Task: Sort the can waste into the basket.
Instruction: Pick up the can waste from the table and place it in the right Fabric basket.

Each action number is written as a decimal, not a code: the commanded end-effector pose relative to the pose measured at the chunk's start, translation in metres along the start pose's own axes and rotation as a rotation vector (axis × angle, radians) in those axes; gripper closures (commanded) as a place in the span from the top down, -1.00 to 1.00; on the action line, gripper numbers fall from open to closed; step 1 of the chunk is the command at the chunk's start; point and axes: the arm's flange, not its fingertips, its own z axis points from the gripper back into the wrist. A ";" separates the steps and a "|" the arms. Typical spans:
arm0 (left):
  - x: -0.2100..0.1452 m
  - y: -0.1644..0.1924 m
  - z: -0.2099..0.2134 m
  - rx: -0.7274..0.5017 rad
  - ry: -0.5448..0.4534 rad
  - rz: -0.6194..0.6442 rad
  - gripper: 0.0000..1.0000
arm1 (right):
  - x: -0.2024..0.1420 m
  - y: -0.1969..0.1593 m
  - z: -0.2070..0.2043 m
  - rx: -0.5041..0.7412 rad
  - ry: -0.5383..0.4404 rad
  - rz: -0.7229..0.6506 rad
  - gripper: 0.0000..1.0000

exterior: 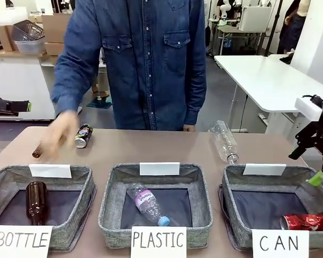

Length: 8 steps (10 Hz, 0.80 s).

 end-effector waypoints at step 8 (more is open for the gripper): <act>0.000 -0.002 -0.001 -0.014 -0.003 -0.022 1.00 | -0.015 -0.056 0.076 0.883 -0.963 -1.615 1.00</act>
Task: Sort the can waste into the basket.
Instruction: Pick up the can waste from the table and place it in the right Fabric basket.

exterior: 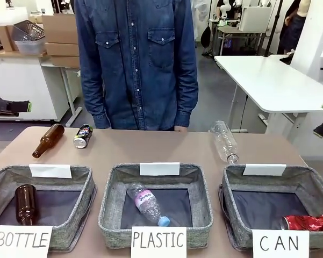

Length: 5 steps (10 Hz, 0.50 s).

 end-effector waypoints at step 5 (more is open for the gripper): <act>0.000 -0.002 -0.001 -0.014 -0.003 -0.022 1.00 | -0.003 0.020 -0.008 -0.076 0.068 0.127 1.00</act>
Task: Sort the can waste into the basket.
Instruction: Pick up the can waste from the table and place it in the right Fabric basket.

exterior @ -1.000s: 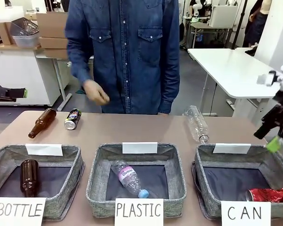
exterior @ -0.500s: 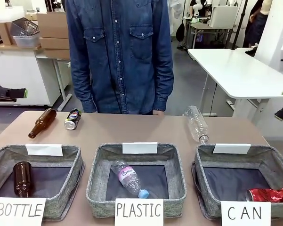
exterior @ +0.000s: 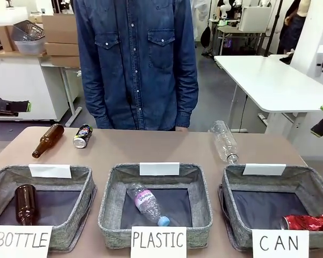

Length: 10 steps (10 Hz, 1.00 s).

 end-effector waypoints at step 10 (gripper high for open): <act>0.012 0.003 0.000 0.147 0.104 0.077 1.00 | -0.005 -0.005 0.004 -0.007 0.008 0.016 1.00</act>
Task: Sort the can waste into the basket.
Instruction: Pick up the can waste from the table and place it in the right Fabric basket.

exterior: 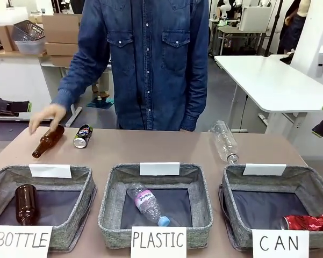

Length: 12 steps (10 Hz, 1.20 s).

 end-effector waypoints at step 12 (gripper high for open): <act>-0.137 -0.108 0.223 0.393 -0.722 0.154 1.00 | -0.003 -0.002 0.002 -0.008 0.013 0.017 1.00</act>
